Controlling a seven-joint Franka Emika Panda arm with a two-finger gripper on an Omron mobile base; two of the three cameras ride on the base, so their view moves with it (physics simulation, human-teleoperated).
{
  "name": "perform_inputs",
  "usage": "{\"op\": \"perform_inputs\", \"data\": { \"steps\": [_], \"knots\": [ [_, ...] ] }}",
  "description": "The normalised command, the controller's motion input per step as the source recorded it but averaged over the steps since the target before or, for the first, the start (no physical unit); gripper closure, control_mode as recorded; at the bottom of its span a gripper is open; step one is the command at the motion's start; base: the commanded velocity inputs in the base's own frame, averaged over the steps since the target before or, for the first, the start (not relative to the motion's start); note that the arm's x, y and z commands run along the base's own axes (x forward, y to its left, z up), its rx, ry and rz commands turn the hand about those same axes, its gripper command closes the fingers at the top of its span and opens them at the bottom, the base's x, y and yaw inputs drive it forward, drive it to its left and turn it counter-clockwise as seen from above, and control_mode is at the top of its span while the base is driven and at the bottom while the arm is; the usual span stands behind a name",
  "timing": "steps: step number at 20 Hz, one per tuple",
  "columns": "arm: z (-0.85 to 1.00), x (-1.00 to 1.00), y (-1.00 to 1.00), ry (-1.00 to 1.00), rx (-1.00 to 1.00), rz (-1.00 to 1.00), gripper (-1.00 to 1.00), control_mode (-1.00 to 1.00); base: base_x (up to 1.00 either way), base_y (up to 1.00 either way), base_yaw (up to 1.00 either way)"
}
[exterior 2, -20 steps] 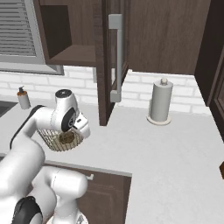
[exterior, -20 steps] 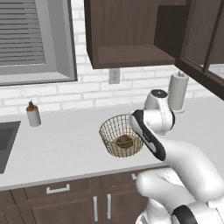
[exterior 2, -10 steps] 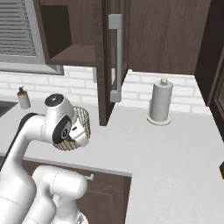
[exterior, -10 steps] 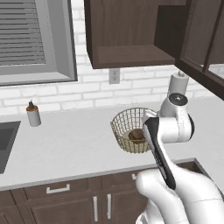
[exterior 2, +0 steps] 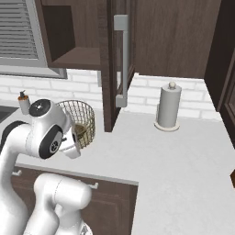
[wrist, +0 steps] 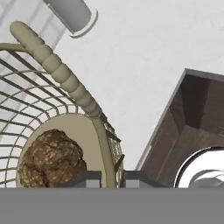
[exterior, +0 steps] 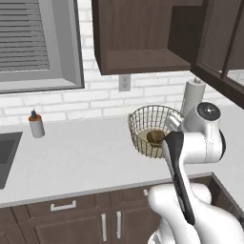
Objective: Open the cabinet, pick up the bread from the cabinet and place it in the basket. Then move the basket to the dining counter.
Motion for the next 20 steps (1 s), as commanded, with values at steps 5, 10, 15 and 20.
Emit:
{"op": "perform_inputs", "data": {
  "steps": [5,10,15,20],
  "knots": [
    [0.09,-0.61,0.0,-0.03,0.14,-0.02,1.0,1.0,-0.15,0.0,0.0],
    [0.0,0.0,0.0,0.0,0.0,0.0,1.0,1.0,-0.64,0.48,0.02],
    [0.0,0.0,0.0,0.0,0.0,0.0,1.0,1.0,-0.27,1.0,0.16],
    [0.0,0.0,0.0,0.0,0.0,0.0,1.0,1.0,0.0,0.89,0.6]
  ]
}}
